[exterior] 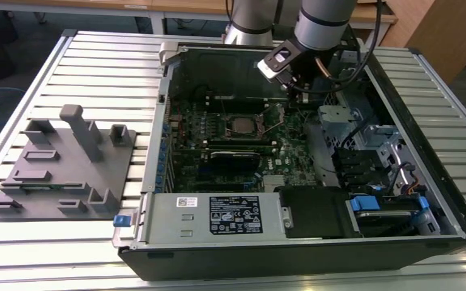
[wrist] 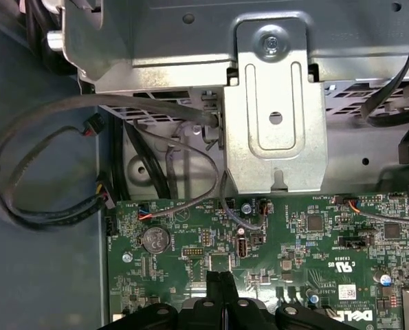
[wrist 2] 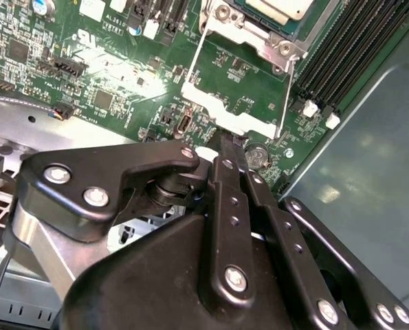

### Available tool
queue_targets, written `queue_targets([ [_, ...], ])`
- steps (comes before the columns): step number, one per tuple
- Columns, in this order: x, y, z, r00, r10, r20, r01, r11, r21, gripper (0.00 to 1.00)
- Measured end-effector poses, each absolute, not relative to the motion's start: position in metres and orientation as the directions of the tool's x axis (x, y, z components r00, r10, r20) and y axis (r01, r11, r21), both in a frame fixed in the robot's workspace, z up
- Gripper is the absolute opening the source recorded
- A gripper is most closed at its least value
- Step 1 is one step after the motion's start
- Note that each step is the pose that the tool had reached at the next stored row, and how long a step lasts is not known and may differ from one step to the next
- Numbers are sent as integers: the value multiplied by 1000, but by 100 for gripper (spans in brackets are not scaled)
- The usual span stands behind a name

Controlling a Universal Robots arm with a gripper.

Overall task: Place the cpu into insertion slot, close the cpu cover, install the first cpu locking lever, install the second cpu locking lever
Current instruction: 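Close the cpu cover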

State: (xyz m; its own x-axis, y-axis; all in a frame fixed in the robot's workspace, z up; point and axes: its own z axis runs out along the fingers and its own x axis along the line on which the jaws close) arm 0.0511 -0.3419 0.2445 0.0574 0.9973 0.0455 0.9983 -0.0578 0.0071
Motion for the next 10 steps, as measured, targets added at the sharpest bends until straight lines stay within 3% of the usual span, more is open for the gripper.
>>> queue_targets([
  [10, 27, -342, 244, 57, 997, 46, 998, -58, 18, 10],
])
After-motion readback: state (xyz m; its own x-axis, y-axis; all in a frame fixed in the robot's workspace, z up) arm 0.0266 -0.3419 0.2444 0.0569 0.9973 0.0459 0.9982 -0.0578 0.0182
